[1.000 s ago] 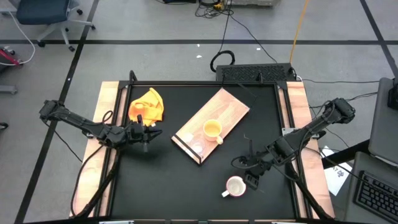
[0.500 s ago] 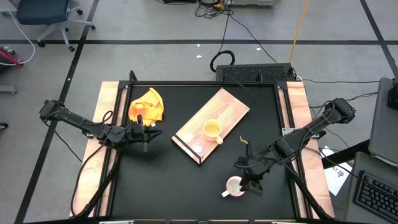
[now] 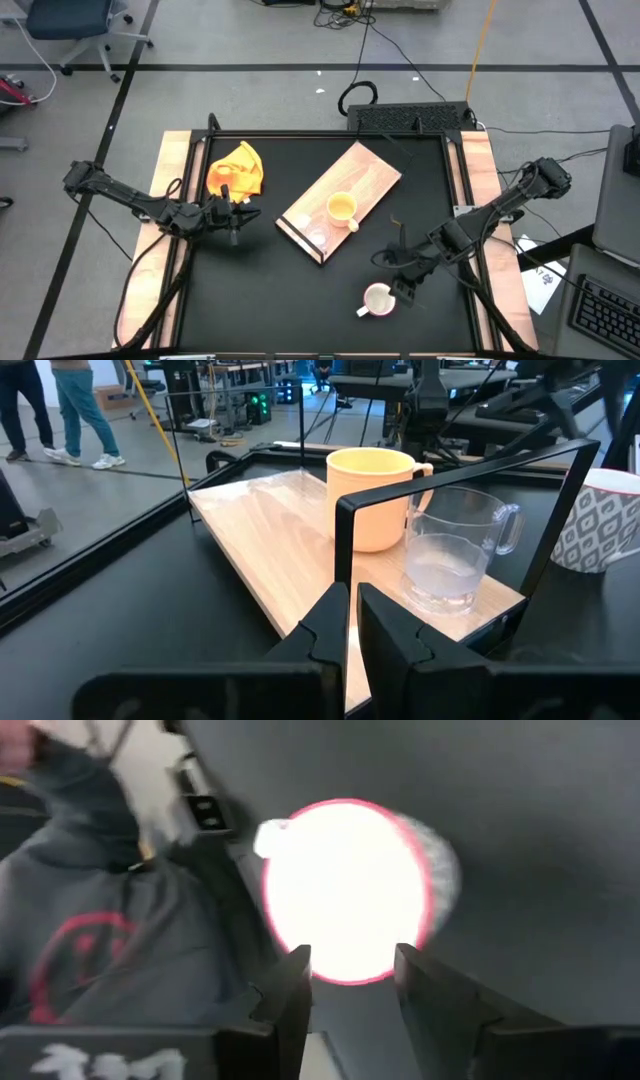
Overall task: Stack small to large cups/mugs on shelf
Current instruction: Put the gray mug on the shelf
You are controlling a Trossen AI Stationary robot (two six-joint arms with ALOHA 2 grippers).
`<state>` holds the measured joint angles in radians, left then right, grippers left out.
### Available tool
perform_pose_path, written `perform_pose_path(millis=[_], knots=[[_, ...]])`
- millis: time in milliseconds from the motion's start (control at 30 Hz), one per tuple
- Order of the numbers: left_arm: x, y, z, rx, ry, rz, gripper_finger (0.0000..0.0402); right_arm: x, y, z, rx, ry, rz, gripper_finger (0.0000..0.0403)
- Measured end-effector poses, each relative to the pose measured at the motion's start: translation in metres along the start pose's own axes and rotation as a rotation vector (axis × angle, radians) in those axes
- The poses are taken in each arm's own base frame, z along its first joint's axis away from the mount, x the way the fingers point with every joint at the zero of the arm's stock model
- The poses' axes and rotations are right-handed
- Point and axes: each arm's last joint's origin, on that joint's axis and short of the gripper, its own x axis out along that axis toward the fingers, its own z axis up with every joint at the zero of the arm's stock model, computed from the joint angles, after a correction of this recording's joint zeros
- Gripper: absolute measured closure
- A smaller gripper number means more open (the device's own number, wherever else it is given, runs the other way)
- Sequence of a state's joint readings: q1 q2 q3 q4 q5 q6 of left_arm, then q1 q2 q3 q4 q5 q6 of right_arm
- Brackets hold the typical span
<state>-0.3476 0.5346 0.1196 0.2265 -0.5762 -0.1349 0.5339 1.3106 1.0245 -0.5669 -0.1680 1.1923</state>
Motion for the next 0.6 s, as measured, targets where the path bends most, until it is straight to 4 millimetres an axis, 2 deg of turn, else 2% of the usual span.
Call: perform_pose_path(millis=[267,400,600], knots=[[0.000,0.000,0.000,0.000,0.000,0.000,0.0371,-0.001,-0.013,-0.002,0.111,0.009,-0.139,0.0210],[0.000,0.000,0.000,0.000,0.000,0.000,0.0371,-0.001,-0.014,0.000,0.141,-0.002,-0.138,0.0182],[0.000,0.000,0.000,0.000,0.000,-0.001,0.0371,0.007,-0.013,0.002,0.150,0.001,-0.150,0.0170]])
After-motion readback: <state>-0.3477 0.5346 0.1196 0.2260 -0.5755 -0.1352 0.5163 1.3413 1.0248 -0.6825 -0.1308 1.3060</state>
